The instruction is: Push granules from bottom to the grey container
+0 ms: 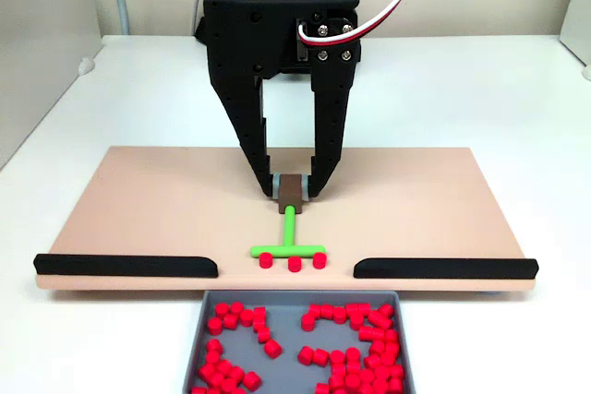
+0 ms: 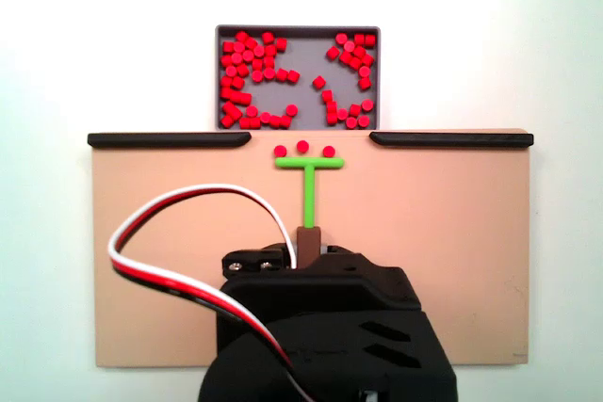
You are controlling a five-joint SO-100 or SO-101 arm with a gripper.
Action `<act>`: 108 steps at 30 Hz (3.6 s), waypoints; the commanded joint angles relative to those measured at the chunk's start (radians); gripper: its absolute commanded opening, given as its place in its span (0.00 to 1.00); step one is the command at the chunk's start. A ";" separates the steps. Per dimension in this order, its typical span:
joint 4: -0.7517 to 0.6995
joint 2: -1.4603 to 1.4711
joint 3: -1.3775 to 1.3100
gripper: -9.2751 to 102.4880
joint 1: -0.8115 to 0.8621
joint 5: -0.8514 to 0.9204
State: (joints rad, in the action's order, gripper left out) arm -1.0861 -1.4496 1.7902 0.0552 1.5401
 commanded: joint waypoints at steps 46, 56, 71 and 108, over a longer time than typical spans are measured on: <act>-0.008 0.146 -0.224 0.09 -0.028 -0.034; -0.155 0.097 -0.339 0.09 -0.043 -0.021; -0.333 -0.133 -0.316 0.08 -0.054 -0.003; -0.348 -0.545 0.115 0.08 -0.052 -0.031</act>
State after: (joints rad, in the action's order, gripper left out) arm -1.4343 -1.9727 1.9129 0.0123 1.5140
